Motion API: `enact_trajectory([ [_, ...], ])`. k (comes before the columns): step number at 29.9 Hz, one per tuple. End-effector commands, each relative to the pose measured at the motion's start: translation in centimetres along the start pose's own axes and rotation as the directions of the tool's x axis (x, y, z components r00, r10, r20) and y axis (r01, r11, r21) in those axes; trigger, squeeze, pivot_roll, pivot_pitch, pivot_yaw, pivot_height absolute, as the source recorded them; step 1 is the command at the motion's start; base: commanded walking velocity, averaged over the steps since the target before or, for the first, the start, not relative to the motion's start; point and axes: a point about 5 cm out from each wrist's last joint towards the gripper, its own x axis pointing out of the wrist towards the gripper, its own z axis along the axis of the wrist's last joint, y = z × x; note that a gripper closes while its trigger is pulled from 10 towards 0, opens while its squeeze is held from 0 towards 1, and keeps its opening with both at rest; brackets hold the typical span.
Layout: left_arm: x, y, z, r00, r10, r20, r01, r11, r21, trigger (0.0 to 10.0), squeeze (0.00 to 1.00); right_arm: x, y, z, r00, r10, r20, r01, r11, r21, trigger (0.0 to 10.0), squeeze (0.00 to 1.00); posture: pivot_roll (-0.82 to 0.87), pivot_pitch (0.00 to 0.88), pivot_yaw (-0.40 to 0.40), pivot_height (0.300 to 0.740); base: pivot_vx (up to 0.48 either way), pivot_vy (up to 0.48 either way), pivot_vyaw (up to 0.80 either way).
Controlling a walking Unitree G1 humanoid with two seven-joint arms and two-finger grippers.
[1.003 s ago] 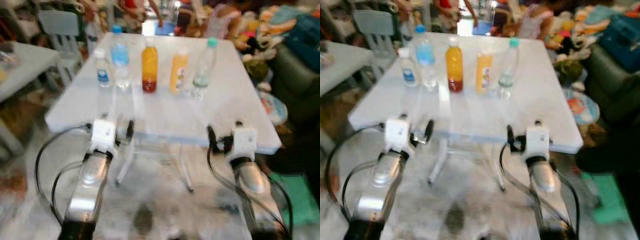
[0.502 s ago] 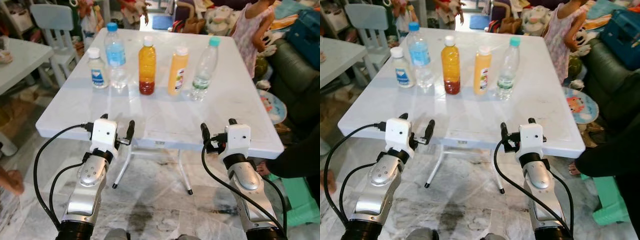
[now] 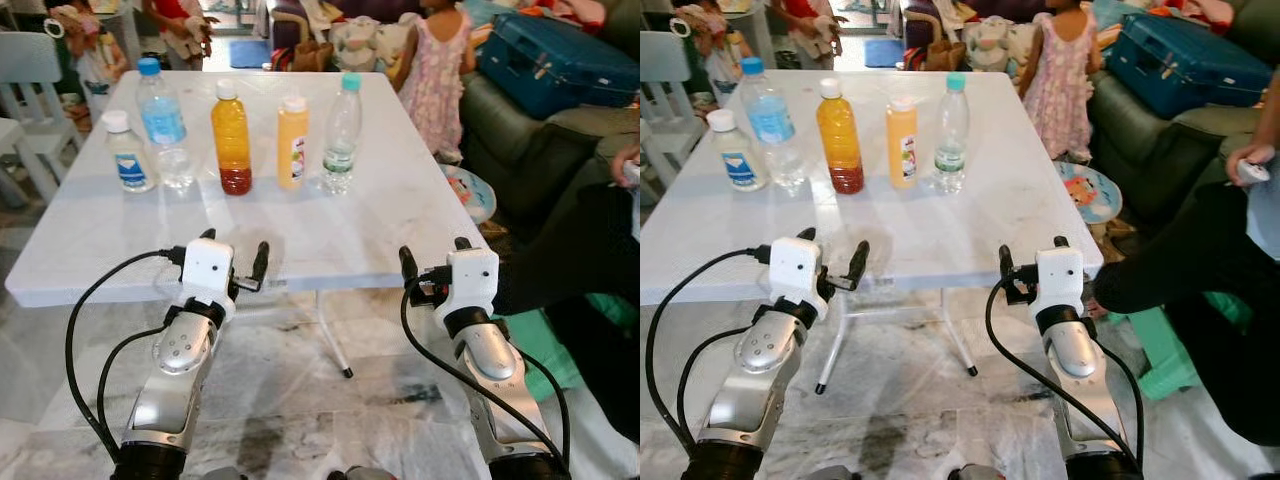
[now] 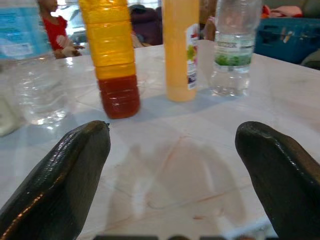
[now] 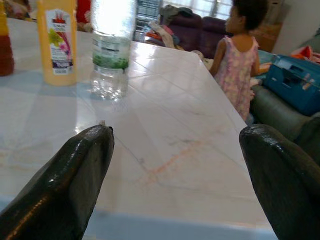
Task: Restocking fridge
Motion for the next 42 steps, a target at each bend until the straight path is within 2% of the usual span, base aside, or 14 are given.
enact_trajectory([
  [1, 0.2, 0.0, 0.5, 1.0, -0.01, 0.017, 0.009, 1.0, 0.009, 10.0, 0.0, 0.2, 0.0, 0.2, 1.0, 0.007, 0.006, -0.007, 1.0, -0.005, 10.0, 0.0, 0.05, 0.05, -0.052, 0.74, 0.315, 0.0, 0.0],
  [5, 0.1, -0.1, 0.4, 1.0, -0.018, 0.018, 0.018, 1.0, 0.012, 10.0, 0.0, 0.0, 0.8, 0.0, 0.998, 0.057, 0.005, -0.057, 0.998, -0.022, 10.0, 0.0, 0.05, 0.047, -0.055, 0.74, 0.34, 0.0, 0.14],
  [12, 0.2, 0.1, 0.5, 1.0, -0.017, 0.021, 0.017, 1.0, 0.017, 10.0, 0.0, 0.1, 0.8, -0.1, 0.998, 0.058, 0.003, -0.058, 0.998, -0.016, 10.0, 0.0, 0.06, 0.046, -0.057, 0.74, 0.341, 0.0, 0.55],
  [16, 0.1, 0.2, 0.6, 0.999, -0.018, 0.026, 0.018, 1.0, 0.014, 10.0, 0.0, 0.2, 0.9, -0.1, 0.998, 0.065, 0.003, -0.065, 0.998, -0.014, 10.0, 0.0, 0.06, 0.043, -0.058, 0.74, 0.321, 0.0, 0.0],
  [26, 0.0, 0.6, 0.9, 0.999, -0.015, 0.044, 0.014, 1.0, 0.018, 10.0, 0.0, 0.3, 0.8, -0.3, 0.997, 0.073, -0.004, -0.073, 0.997, -0.017, 10.0, 0.0, 0.08, 0.066, -0.052, 0.74, 0.0, 0.0, 0.0],
  [32, -0.6, 1.6, 1.5, 0.999, 0.028, 0.045, -0.03, 0.999, 0.044, 10.0, 0.0, 1.3, 0.4, 0.8, 0.998, 0.058, 0.04, -0.057, 0.998, -0.023, 10.0, 0.0, 0.08, 0.092, -0.048, 0.74, 0.0, 0.0, 0.0],
  [35, -1.8, 2.2, 0.6, 0.998, 0.061, 0.014, -0.061, 0.997, 0.047, 10.0, 0.0, 2.1, -0.2, 1.9, 0.996, 0.042, 0.077, -0.04, 0.999, -0.035, 10.0, 0.0, 0.08, 0.098, -0.051, 0.74, 0.0, 0.0, 0.0],
  [42, -2.0, 1.5, 0.4, 0.998, 0.069, -0.002, -0.069, 0.997, 0.039, 10.0, 0.0, 3.8, -1.4, 4.3, 0.987, 0.038, 0.154, -0.029, 0.998, -0.059, 10.0, 0.0, 0.07, 0.106, -0.044, 0.74, 0.0, 0.0, 0.0],
])
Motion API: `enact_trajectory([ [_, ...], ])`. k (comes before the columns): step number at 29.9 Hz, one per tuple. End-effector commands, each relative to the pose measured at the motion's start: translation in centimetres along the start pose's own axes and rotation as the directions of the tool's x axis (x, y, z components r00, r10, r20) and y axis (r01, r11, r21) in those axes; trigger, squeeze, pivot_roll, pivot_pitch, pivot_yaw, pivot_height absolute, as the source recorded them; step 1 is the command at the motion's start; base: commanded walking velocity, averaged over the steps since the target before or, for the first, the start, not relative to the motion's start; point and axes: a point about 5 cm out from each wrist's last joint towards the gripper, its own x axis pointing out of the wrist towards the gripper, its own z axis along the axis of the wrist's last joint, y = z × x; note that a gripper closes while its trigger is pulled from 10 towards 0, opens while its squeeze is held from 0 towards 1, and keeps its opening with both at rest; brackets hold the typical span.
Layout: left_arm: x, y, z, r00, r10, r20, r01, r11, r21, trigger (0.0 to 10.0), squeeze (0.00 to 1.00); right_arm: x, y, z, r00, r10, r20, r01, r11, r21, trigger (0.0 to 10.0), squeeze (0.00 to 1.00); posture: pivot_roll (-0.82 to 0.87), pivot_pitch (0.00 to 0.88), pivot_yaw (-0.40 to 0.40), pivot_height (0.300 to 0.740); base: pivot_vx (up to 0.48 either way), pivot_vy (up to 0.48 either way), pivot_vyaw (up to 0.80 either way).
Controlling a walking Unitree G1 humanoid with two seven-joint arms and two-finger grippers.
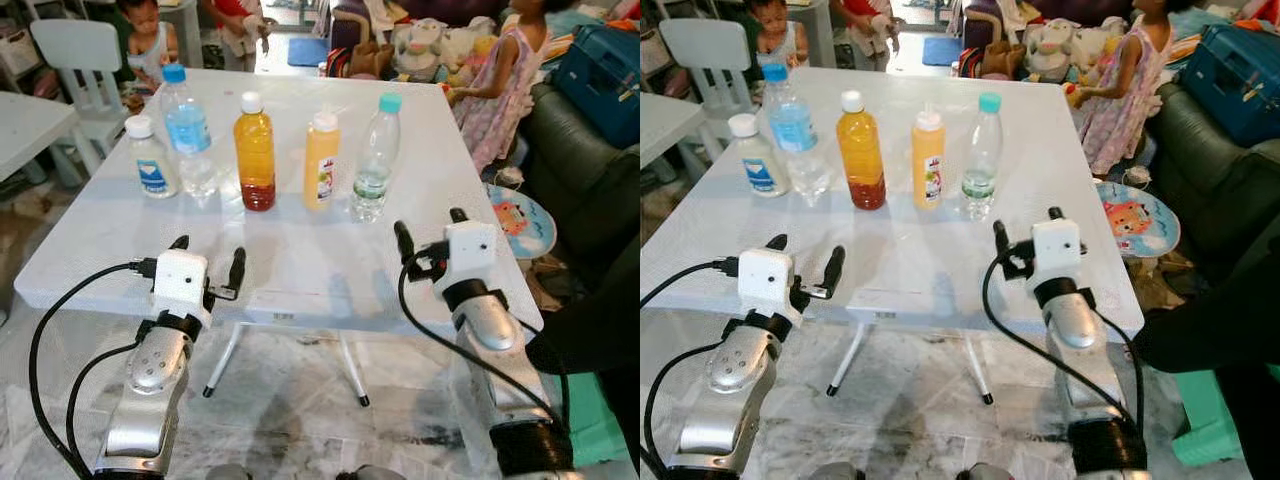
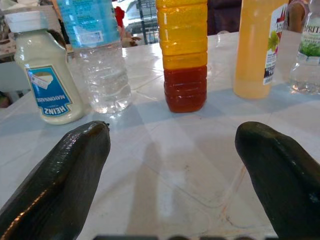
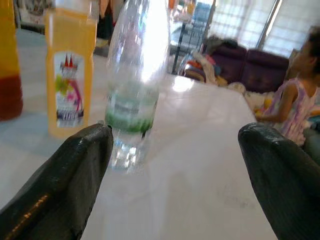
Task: Restocking fridge
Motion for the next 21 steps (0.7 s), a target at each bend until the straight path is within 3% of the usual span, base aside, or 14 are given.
enact_trajectory([
  [1, 0.1, -0.4, 0.4, 1.0, -0.002, 0.004, 0.002, 1.0, 0.006, 10.0, 0.0, 0.6, -1.0, 0.9, 0.999, -0.024, 0.029, 0.024, 1.0, 0.003, 10.0, 0.0, 0.08, 0.106, -0.043, 0.74, 0.0, 0.0, 0.0],
  [11, -0.3, 0.1, 0.4, 1.0, 0.018, -0.005, -0.018, 0.999, 0.031, 10.0, 0.0, 3.7, -0.7, 4.5, 0.985, 0.073, 0.154, -0.074, 0.997, -0.001, 10.0, 0.0, 0.1, 0.116, -0.018, 0.74, 0.0, 0.0, 0.0],
  [21, -0.4, 0.5, 0.6, 1.0, 0.016, -0.005, -0.016, 0.999, 0.051, 10.0, 0.0, 6.3, -1.2, 7.0, 0.968, 0.104, 0.227, -0.1, 0.995, -0.029, 10.0, 0.0, 0.14, 0.111, -0.008, 0.74, 0.0, 0.0, 0.0],
])
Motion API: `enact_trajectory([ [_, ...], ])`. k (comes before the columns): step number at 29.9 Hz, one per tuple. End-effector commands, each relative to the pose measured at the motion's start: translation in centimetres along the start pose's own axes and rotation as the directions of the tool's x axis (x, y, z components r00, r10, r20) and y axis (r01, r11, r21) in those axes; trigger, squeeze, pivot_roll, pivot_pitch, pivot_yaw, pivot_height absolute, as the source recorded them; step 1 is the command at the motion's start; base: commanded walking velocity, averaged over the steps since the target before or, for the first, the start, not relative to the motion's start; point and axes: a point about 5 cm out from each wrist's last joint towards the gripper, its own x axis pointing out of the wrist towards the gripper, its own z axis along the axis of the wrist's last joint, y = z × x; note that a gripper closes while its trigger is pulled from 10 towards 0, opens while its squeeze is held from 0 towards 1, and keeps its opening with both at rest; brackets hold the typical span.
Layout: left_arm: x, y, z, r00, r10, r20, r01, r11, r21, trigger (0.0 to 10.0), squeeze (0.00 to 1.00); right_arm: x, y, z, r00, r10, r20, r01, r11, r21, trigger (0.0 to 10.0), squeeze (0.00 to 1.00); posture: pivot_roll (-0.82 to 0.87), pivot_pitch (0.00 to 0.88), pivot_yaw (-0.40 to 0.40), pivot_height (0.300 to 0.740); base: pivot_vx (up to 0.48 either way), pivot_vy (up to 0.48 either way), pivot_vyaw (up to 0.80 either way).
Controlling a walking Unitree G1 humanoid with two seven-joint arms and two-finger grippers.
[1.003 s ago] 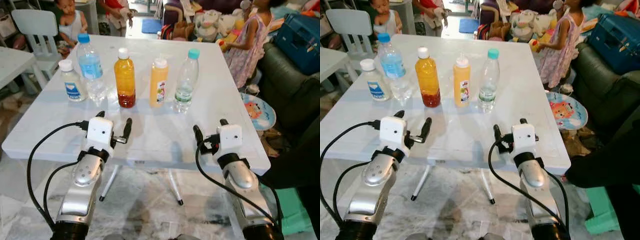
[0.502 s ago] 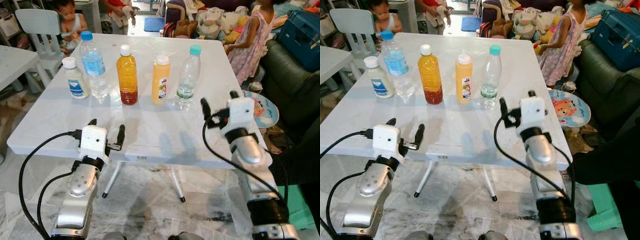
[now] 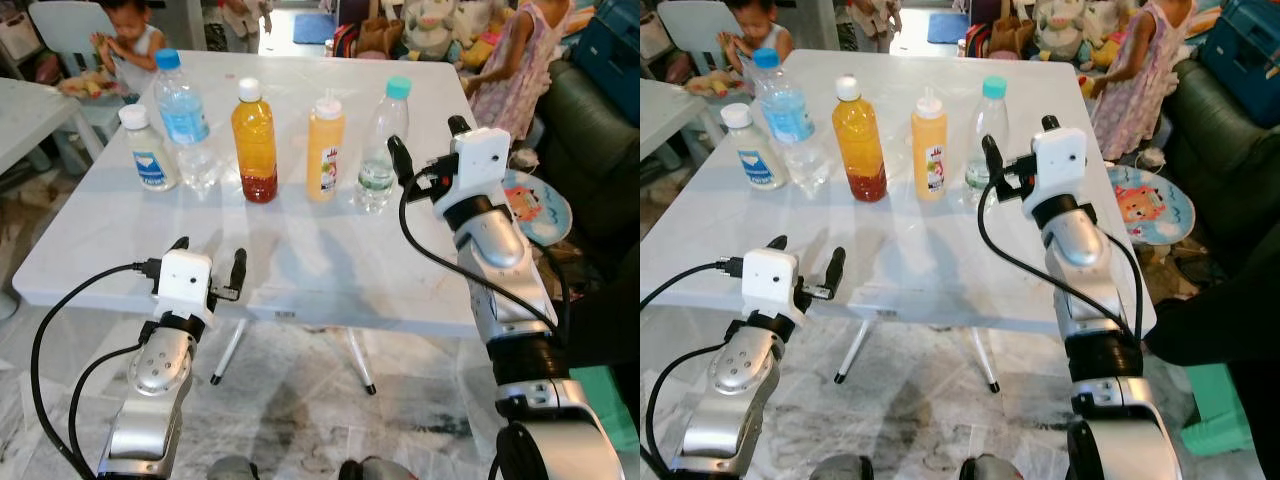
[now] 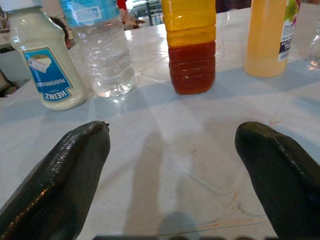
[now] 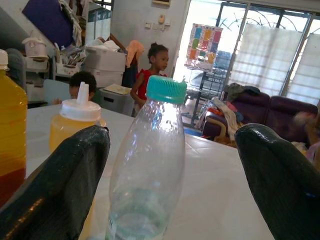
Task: Restocking fridge
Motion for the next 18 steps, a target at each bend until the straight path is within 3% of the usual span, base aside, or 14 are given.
enact_trajectory([
  [1, -0.2, 0.5, 0.3, 1.0, 0.003, 0.006, -0.003, 1.0, 0.016, 10.0, 0.0, 0.5, -0.7, 0.7, 1.0, -0.012, 0.027, 0.013, 1.0, -0.012, 10.0, 0.0, 0.14, 0.112, -0.008, 0.74, 0.0, 0.0, 0.0],
  [18, -0.1, 0.6, 0.5, 1.0, -0.027, 0.0, 0.027, 0.999, 0.036, 10.0, 0.0, 3.6, -2.3, 2.5, 0.997, -0.023, 0.073, 0.027, 0.998, -0.049, 10.0, 0.0, 0.16, 0.118, 0.002, 0.74, 0.0, 0.0, 0.0],
])
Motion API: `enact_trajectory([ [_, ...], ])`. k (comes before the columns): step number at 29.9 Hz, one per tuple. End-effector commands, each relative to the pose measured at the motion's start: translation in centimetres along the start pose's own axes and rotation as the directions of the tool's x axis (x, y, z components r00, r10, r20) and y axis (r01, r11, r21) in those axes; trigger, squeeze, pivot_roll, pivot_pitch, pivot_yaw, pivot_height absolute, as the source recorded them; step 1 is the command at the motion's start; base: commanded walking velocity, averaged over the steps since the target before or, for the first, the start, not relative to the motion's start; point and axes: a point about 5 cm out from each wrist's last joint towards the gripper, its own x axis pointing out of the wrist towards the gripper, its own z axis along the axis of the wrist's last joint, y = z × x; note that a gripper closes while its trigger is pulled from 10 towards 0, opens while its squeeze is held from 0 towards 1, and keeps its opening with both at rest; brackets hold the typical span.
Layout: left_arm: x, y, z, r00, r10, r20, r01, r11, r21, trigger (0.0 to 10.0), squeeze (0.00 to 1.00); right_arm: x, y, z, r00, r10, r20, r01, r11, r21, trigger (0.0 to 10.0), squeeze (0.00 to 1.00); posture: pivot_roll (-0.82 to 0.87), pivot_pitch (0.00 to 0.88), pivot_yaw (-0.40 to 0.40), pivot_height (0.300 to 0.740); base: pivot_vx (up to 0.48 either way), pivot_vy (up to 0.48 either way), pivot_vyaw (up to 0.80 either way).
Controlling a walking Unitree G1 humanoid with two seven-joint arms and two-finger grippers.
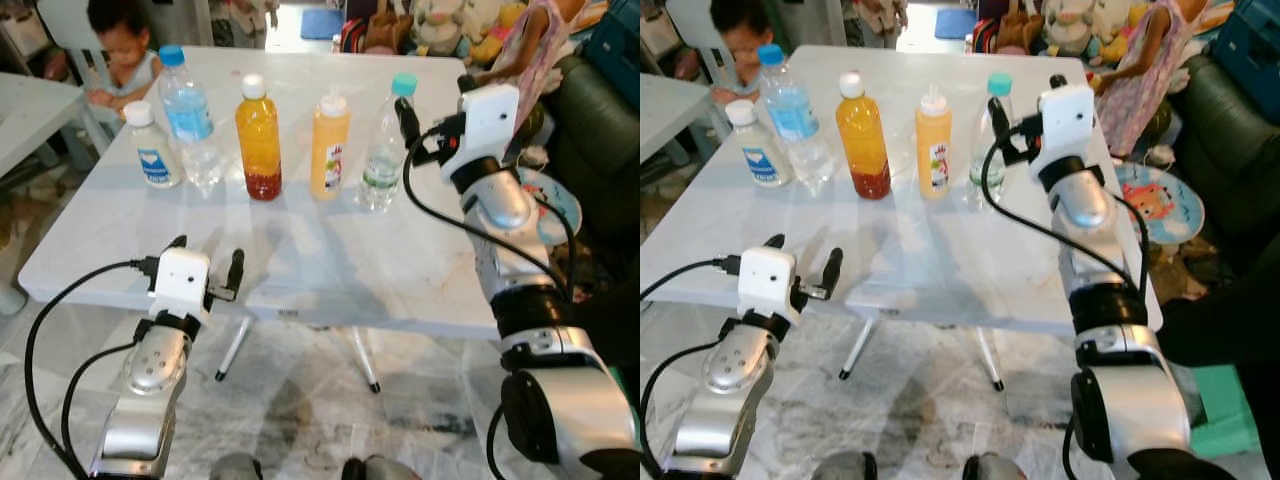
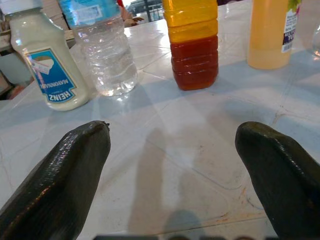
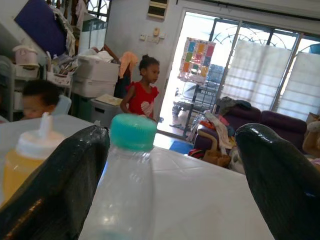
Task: Restocking fridge
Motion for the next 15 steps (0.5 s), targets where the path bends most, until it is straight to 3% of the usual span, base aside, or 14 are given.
enact_trajectory([
  [1, -0.1, 0.2, 0.4, 1.0, -0.007, 0.007, 0.007, 1.0, 0.011, 10.0, 0.0, 0.6, -0.4, 0.7, 1.0, -0.004, 0.018, 0.004, 1.0, 0.004, 10.0, 0.0, 0.17, 0.119, 0.004, 0.74, 0.0, 0.0, 0.0],
  [5, -0.3, 0.4, 0.4, 1.0, -0.011, 0.004, 0.011, 1.0, 0.018, 10.0, 0.0, 1.2, -0.3, 0.8, 1.0, 0.007, 0.014, -0.008, 1.0, 0.016, 10.0, 0.0, 0.18, 0.128, 0.009, 0.74, 0.0, 0.0, 0.0],
  [15, -1.3, 1.6, 0.3, 1.0, -0.011, -0.025, 0.013, 0.998, 0.057, 10.0, 0.0, 2.6, 1.7, 1.2, 0.996, 0.079, 0.034, -0.081, 0.995, 0.05, 10.0, 0.0, 0.22, 0.16, 0.041, 0.74, 0.0, 0.0, 0.0],
])
